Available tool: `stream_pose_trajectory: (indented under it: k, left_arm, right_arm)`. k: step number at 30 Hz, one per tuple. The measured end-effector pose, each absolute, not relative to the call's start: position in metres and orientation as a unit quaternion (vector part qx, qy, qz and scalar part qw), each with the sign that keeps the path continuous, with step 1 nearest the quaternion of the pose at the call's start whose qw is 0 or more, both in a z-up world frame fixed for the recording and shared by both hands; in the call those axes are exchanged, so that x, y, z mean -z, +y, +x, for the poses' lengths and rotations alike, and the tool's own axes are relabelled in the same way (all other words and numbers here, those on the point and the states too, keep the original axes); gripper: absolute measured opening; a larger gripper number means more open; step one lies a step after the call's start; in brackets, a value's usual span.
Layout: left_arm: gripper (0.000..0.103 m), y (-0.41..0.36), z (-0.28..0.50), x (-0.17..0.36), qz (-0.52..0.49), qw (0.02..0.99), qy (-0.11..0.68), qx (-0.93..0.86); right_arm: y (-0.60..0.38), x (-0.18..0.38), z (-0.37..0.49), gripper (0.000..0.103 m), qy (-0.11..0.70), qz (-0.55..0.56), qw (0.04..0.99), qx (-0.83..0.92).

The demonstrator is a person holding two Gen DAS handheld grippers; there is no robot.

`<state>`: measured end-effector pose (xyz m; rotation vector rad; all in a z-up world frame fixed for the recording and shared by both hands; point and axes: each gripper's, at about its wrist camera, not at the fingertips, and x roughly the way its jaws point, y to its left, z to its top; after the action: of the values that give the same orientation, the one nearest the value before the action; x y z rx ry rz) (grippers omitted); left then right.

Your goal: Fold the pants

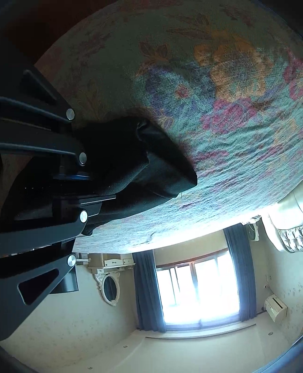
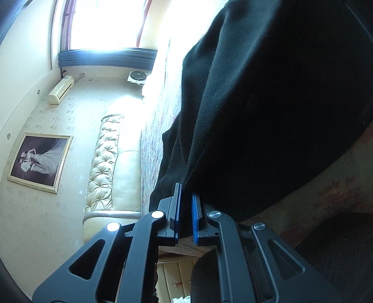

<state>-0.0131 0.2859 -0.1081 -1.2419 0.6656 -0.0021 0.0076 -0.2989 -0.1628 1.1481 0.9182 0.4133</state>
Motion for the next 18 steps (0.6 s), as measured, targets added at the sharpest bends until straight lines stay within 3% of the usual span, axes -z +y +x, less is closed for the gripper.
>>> stream_pose_trajectory:
  k: [5,15,18]
  left_arm:
    - [0.008,0.29,-0.022,0.137,-0.586,0.744,0.32,-0.015]
    - [0.008,0.29,-0.017,0.133,-0.565,0.758,0.326,-0.009]
    - [0.01,0.288,-0.017,0.126,-0.533,0.778,0.334,-0.004]
  right_arm:
    - [-0.292,0.171,0.009,0.008,0.434,0.496,0.732,-0.173]
    - [-0.275,0.169,0.019,0.008,0.464,0.464,0.737,-0.164]
    - [-0.272,0.17,0.022,0.013,0.474,0.456,0.736,-0.161]
